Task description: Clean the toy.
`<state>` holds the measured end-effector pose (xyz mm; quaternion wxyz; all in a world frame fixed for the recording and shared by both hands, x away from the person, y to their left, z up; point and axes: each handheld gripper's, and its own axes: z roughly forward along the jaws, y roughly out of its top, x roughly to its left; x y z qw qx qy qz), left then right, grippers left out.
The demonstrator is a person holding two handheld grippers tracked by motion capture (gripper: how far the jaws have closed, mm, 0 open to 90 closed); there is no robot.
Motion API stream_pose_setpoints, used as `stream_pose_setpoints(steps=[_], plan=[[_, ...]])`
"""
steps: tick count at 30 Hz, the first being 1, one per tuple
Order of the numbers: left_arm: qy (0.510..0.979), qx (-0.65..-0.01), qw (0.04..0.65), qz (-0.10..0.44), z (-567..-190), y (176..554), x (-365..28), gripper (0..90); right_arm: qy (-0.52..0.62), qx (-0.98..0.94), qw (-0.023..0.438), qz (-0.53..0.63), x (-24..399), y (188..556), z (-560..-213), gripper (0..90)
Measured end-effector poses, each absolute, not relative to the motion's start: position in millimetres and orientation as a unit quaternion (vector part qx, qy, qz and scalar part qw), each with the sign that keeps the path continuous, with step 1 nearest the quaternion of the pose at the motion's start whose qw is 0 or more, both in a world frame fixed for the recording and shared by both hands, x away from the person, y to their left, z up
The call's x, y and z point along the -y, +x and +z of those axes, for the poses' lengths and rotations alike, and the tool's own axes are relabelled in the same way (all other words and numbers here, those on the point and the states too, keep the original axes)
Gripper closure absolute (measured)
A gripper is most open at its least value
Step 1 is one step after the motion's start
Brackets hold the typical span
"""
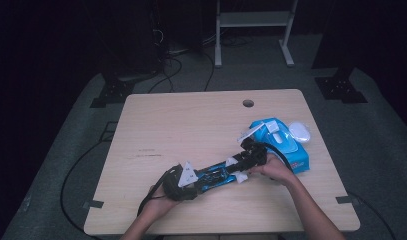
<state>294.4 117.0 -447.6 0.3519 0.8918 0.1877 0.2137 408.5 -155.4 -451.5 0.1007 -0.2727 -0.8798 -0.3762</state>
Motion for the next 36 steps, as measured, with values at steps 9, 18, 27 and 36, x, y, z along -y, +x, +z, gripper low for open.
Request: stream_pose_setpoints(steps=[9, 18, 27, 36], plan=[[0.890, -0.240, 0.358, 0.147, -450, 308, -120, 29.9, -0.243, 0.884, 0.058, -0.396, 162, 395, -448, 51.1], [0.878, -0.283, 0.387, -0.003, -459, 335, -120, 35.1, -0.209, 0.892, 0.003, -0.400, 167, 373, -444, 54.8], [0.893, -0.234, 0.383, 0.042, -455, 336, -111, 46.9, -0.204, 0.897, -0.067, -0.386, 169, 361, -437, 55.1], [0.900, -0.206, 0.369, 0.102, -455, 331, -103, 47.8, -0.221, 0.893, -0.094, -0.382, 172, 359, -435, 52.9]])
